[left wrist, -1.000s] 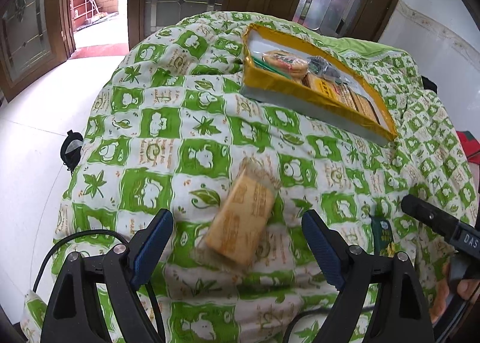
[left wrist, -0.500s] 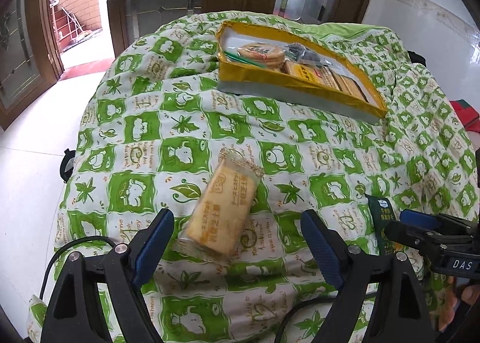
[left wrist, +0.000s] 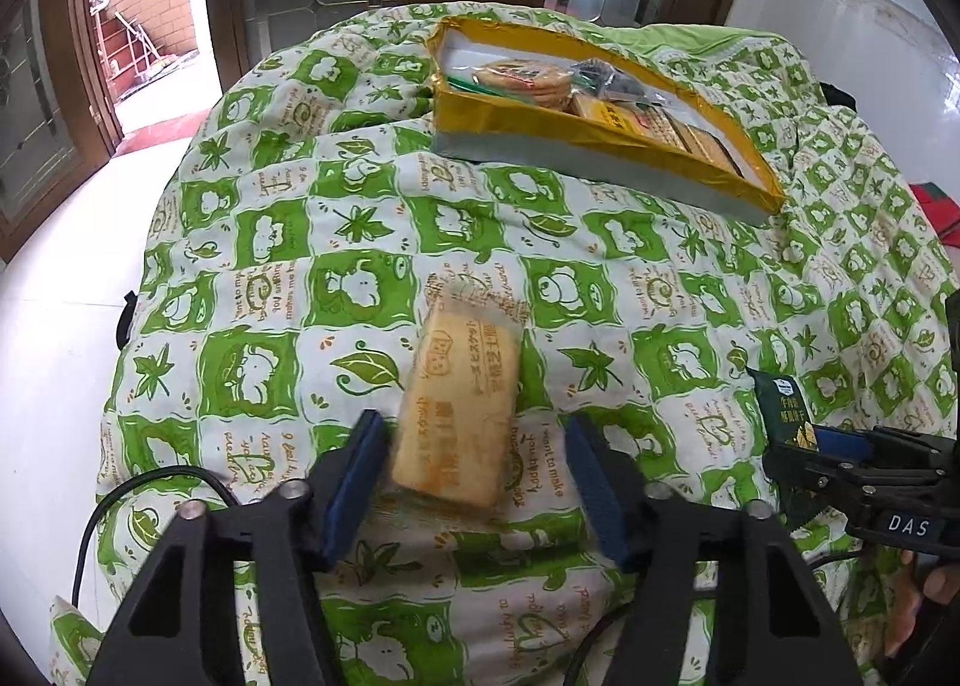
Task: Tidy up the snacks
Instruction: 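Grasp the long pale cracker pack with left tool while right tool grasps dark green pack, then lift both held packs off the quilt and carry them toward the tray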
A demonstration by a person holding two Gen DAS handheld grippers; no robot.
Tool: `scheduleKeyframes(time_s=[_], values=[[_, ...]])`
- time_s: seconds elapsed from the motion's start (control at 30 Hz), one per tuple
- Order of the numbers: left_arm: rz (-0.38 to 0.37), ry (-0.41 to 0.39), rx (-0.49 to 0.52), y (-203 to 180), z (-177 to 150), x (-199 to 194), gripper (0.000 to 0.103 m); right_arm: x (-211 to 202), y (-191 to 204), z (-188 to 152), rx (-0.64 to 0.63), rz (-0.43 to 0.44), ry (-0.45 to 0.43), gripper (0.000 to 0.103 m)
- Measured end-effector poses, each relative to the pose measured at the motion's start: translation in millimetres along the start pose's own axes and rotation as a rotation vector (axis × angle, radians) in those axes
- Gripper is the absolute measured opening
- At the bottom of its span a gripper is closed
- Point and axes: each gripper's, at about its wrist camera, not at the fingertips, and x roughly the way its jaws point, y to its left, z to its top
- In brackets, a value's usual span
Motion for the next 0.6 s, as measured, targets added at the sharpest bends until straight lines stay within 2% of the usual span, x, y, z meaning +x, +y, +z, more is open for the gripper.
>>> scheduleKeyframes(time_s=[0.03, 0.1, 0.27, 0.47, 0.6], values=[[0.000, 0.004, -0.011, 2.2, 0.3, 1.0, 0.047, 0.0, 0.8, -0.6, -0.006, -0.002, -0.005, 0.047], [-0.002, 0.008, -0.030, 6.6, 1.0, 2.4, 0.042, -1.5, 2.2, -1.2, -0.019, -0.003, -0.013, 0.046], [-0.024, 0.010, -0.060, 11.1, 2.4, 3.3, 0.042, -13.3, 11.4, 1.2, -0.067, -0.004, -0.086, 0.045], [-0.015, 0.033, -0.060, 10.9, 3.1, 7.9, 0.042, 0.4, 14.6, 2.7, -0.080, -0.015, -0.042, 0.045], [-0.008, 0.034, -0.052, 11.5, 3.3, 8.4, 0.042, 0.5, 17.1, 3.2, -0.083, -0.014, -0.049, 0.045]])
